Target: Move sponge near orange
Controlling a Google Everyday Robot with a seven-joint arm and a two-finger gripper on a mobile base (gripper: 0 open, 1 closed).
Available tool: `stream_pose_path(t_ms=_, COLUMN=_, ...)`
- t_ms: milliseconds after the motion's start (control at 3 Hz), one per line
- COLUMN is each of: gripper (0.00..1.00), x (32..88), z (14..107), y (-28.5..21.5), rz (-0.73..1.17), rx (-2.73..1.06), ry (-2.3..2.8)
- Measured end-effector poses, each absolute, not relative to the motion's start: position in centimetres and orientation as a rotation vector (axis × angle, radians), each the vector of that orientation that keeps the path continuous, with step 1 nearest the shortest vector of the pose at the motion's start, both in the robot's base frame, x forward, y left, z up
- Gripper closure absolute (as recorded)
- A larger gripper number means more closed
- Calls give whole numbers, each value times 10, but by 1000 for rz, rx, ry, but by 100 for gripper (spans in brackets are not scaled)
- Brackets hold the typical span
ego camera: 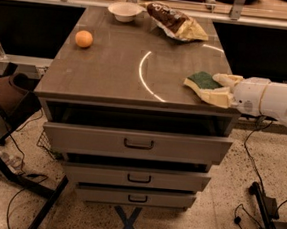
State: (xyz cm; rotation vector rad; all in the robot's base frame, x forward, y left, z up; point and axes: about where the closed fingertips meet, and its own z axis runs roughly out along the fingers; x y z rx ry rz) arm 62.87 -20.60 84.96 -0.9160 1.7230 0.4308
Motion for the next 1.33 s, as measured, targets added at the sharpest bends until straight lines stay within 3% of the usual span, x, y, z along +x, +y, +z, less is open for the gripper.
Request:
stream_pose_path(t_ms=667, gripper=100, x=622, z=925, y=-182, rz=269, rx=-1062, ry=1726)
stream_pose_path(t_ms=1333, gripper=100, x=645, z=970, y=-132, rz=260, rx=-1123, ry=1727)
